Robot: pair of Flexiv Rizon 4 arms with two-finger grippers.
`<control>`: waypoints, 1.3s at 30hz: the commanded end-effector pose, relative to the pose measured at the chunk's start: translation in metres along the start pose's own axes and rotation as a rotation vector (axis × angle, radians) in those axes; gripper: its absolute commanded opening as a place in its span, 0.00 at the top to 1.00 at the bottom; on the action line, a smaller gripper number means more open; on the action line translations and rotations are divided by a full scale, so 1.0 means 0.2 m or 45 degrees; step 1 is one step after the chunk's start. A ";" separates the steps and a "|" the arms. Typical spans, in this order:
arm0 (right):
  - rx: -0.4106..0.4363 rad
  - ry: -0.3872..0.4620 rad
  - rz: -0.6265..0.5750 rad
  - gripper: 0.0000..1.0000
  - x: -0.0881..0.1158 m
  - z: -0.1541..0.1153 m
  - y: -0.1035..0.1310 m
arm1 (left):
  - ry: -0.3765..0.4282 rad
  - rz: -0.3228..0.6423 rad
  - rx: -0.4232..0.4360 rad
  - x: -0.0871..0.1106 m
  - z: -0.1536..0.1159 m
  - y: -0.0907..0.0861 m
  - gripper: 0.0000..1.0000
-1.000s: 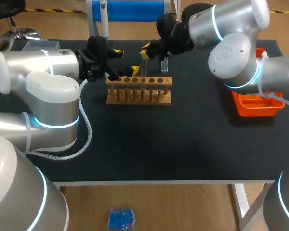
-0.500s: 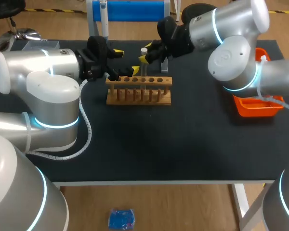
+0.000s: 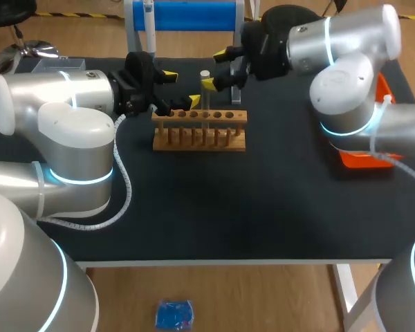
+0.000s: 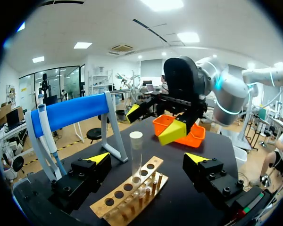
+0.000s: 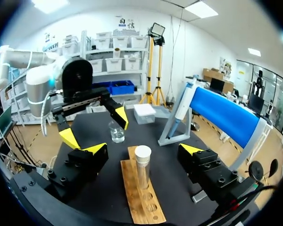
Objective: Invert the test tube, pick up the pipette, mount the tip to pipette, aspirate from beaker and dispense into the tube, eject the tip, return the pipette, and cap with the stopper.
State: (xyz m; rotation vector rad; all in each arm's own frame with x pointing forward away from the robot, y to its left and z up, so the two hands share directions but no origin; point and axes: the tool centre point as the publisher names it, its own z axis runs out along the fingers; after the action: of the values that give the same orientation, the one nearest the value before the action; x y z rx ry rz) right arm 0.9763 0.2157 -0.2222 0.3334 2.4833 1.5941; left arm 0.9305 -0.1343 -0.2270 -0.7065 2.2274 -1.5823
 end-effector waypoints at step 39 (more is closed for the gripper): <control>-0.450 0.503 -0.103 1.00 0.07 0.00 0.08 | -0.005 -0.001 0.005 0.01 0.00 0.00 0.00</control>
State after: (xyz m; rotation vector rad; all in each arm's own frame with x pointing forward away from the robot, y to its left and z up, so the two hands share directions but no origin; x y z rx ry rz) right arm 0.9590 0.2240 -0.2060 -0.0947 2.3335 2.1690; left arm 0.9304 -0.1343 -0.2270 -0.7065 2.2274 -1.5824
